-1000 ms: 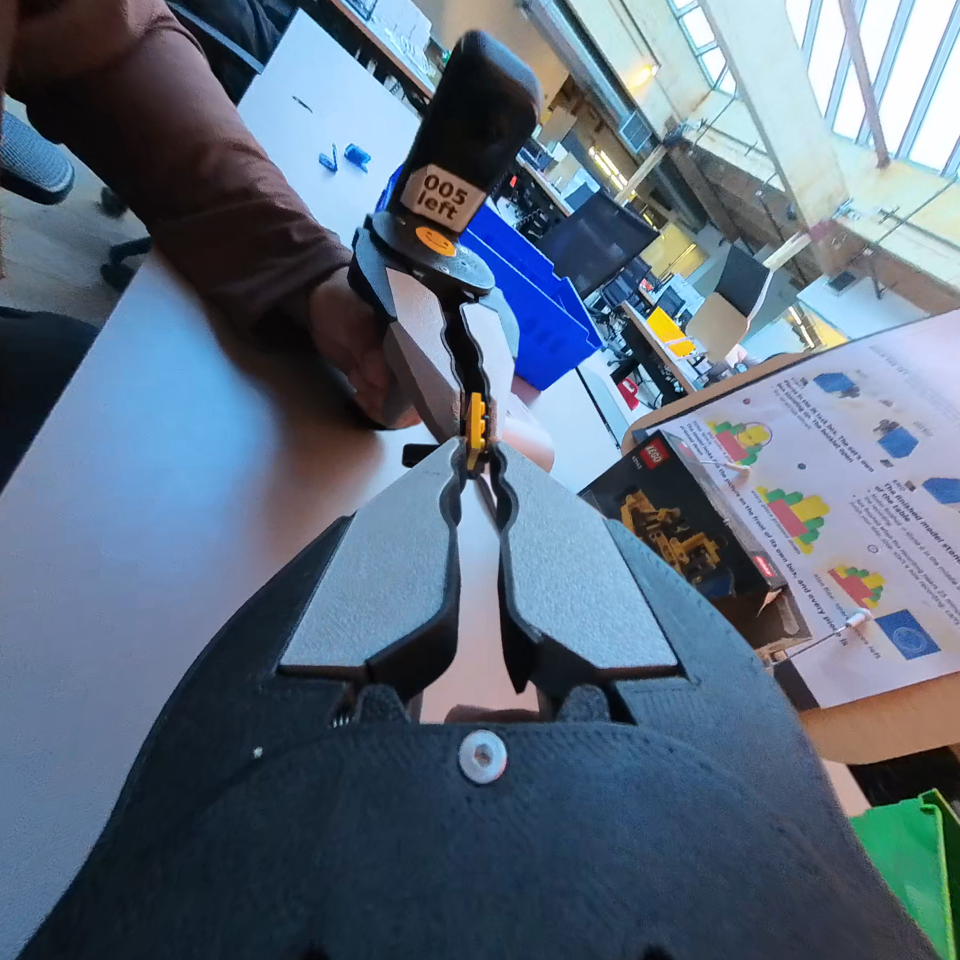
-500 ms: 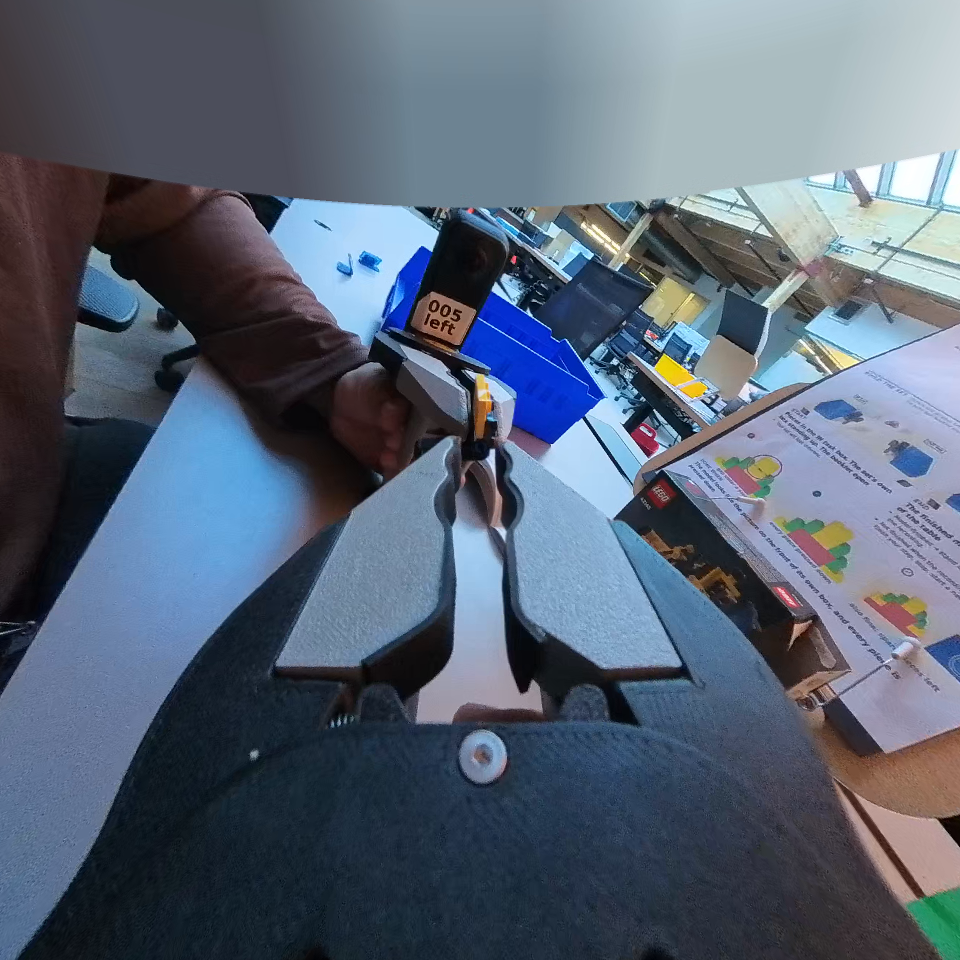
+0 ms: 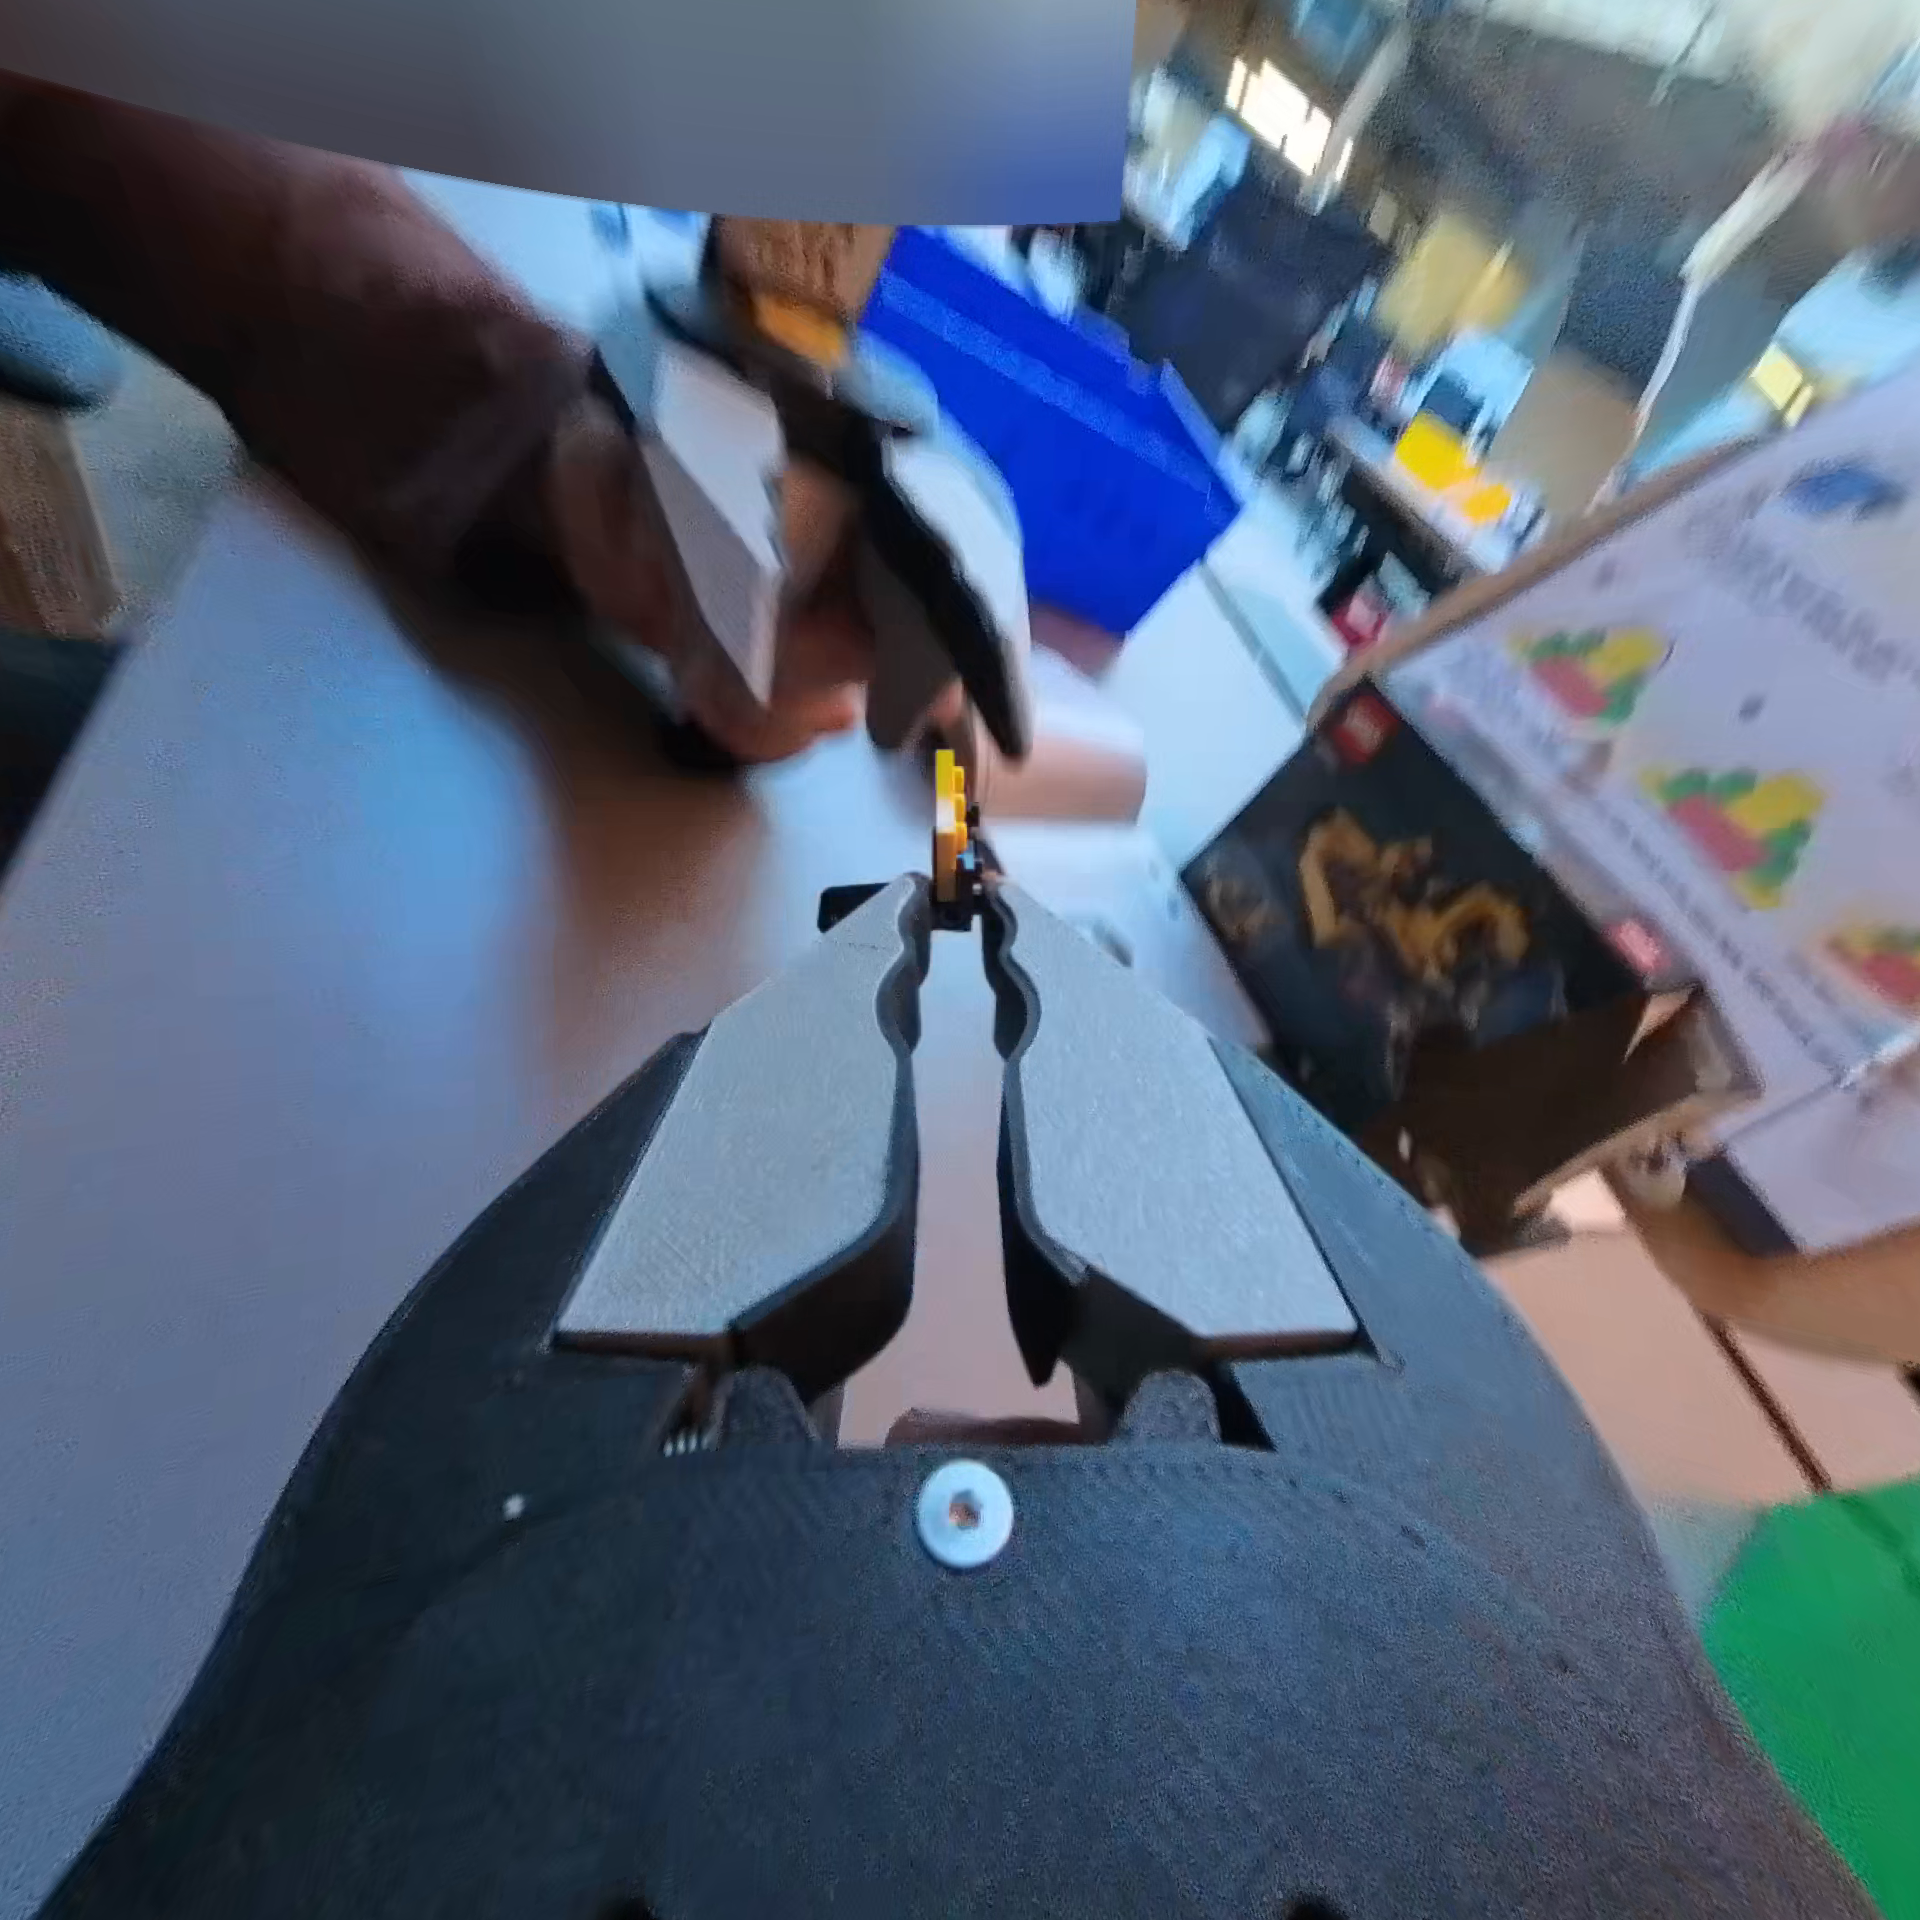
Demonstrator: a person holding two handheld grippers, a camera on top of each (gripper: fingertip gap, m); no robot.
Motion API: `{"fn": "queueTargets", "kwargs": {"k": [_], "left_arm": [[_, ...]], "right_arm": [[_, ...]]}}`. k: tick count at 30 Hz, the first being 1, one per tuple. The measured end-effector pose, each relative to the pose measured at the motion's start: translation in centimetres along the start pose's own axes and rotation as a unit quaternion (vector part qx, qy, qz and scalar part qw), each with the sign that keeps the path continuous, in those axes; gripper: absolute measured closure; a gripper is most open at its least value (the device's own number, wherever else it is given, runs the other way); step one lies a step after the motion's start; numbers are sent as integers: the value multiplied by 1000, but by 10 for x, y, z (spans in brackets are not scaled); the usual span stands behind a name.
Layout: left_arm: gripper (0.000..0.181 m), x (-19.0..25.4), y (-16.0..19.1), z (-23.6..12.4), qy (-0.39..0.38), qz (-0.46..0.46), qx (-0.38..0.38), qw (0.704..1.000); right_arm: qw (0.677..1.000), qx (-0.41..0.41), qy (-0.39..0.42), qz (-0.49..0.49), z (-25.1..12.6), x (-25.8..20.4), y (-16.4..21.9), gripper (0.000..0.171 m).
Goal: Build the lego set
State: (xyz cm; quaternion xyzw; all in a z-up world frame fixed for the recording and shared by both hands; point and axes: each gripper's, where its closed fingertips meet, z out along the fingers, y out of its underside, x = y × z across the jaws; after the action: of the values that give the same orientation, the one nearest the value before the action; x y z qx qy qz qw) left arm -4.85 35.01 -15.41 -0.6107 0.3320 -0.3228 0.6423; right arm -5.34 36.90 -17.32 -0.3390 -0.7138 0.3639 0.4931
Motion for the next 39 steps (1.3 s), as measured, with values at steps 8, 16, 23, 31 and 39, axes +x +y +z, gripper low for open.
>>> {"fn": "queueTargets", "kwargs": {"k": [8, 16, 23, 31, 39], "left_arm": [[134, 7, 34, -5, 3, -78, -143, 987], [128, 22, 70, -1, 6, -107, -252, 962], [128, 16, 75, -3, -10, -131, -262, 956], [134, 12, 75, -3, -26, -128, -262, 956], [126, 21, 57, -7, -14, -94, -206, 974]], "right_arm": [[984, -169, -23, 54, 3, 7, 76, 165], [964, -206, -69, 154, 11, 1, 101, 156], [969, -158, -60, 180, 6, 12, 89, 142], [971, -79, 31, 225, -18, 57, 73, 146], [968, -47, 70, 238, -21, 73, 73, 139]]}}
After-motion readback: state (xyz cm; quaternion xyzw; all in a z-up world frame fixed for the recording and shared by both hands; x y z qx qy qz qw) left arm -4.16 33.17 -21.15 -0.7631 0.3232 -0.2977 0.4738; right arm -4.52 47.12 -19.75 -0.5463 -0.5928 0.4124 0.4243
